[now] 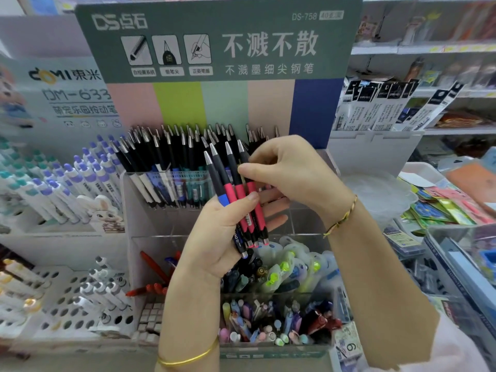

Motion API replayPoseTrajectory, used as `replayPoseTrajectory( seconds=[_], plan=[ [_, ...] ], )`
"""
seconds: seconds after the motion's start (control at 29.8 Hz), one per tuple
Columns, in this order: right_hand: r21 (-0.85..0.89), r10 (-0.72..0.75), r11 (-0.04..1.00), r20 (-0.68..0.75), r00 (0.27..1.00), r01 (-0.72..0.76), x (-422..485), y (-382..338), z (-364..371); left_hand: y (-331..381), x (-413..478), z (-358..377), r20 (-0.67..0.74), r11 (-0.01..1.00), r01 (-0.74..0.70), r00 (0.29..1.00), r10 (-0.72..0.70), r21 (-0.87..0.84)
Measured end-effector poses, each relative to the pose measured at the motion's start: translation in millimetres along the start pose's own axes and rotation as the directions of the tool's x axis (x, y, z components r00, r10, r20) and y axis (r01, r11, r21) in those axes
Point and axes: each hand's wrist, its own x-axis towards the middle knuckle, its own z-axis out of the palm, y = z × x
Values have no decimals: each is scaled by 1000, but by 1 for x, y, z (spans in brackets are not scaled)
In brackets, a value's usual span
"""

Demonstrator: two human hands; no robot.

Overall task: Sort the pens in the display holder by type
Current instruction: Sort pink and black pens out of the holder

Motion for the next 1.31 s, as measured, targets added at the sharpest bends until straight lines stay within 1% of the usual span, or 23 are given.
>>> replayPoseTrajectory(
  seconds=[0.03, 0.07, 0.1, 0.17, 0.2, 0.27, 0.34, 0.37, 0.4, 0.47, 0.57, 0.67, 0.84, 0.91, 0.94, 1.01, 1.04, 1.07, 1.14, 1.17, 1.21, 1.24, 1.31],
  plan=[
    [72, -2, 997, -56, 998, 6, 2, 2, 1, 0, 1, 0, -1, 1000, 2, 1000, -2, -11],
    [141, -2, 990, -162, 987, 26, 5, 4, 1, 0, 1, -2, -6, 1000, 4, 1000, -4, -25],
    [191, 1, 980, -294, 956, 58, 9, 5, 0, 0, 2, -4, -20, 999, 7, 1000, -8, -36],
    [242, 10, 960, -526, 850, 139, 15, 7, -3, 0, 2, -8, -48, 999, 19, 999, -21, -34],
    [237, 3, 956, -604, 797, 175, 18, 6, -5, -1, 2, -10, -52, 1000, 27, 998, -28, -14],
    [163, -49, 961, -697, 715, 225, 20, 6, -5, -2, 1, -12, -59, 999, 36, 998, -34, 29],
    [30, -130, 974, -733, 667, 224, 20, 5, -3, -1, 1, -10, -69, 999, 24, 997, -22, 33],
    [-33, -167, 977, -726, 667, 210, 20, 6, -2, -1, 1, -9, -73, 1000, 21, 997, -19, 20],
    [-84, -192, 979, -702, 686, 188, 21, 7, 0, -1, 1, -9, -75, 1000, 20, 997, -20, 6],
    [-175, -190, 979, -610, 769, 103, 22, 13, 4, -1, 2, -8, -65, 999, 29, 997, -31, -35],
    [-339, -99, 938, -462, 881, -72, 22, 17, 9, -1, 2, -7, -36, 992, 39, 998, -44, -116],
    [-466, -50, 870, -404, 913, -159, 18, 18, 12, -1, 1, -7, -20, 996, 18, 1000, -20, -86],
    [-507, 27, 841, -311, 950, -190, 18, 22, 10, 0, -2, -6, -16, 1000, 11, 1000, -11, 9],
    [-462, 38, 866, -319, 947, -190, 15, 21, 10, 0, -2, -6, -25, 1000, 5, 1000, -5, 17],
    [-410, 14, 896, -359, 933, -171, 14, 20, 9, -1, -1, -5, -32, 1000, 1, 999, -1, 21],
    [-276, -49, 957, -446, 893, -85, 9, 13, 6, -1, 0, -5, -40, 1000, -3, 999, 4, 25],
    [-193, -53, 980, -434, 899, -36, 7, 9, 4, -1, 0, -4, -39, 1000, -4, 999, 5, 27],
    [-108, -43, 994, -366, 930, 4, 5, 6, 2, -1, 0, -4, -34, 999, -6, 999, 7, 33],
    [8, -17, 1000, -148, 989, 18, 1, 0, 2, -1, 1, -3, -17, 998, -9, 1000, 10, 57],
    [35, -18, 999, -77, 997, 20, 0, 0, 4, -1, 1, -3, -9, 998, -9, 1000, 10, 64],
    [66, -17, 998, -66, 998, 22, 1, 1, 5, -1, 1, -2, -1, 998, -7, 1000, 7, 60],
    [117, -14, 993, -113, 993, 27, 4, 3, 5, -1, 2, -3, 2, 999, -1, 1000, 1, 46],
    [254, -4, 963, -318, 948, 89, 11, 4, 3, 0, 2, -4, -28, 1000, 17, 999, -17, 2]
  ],
)
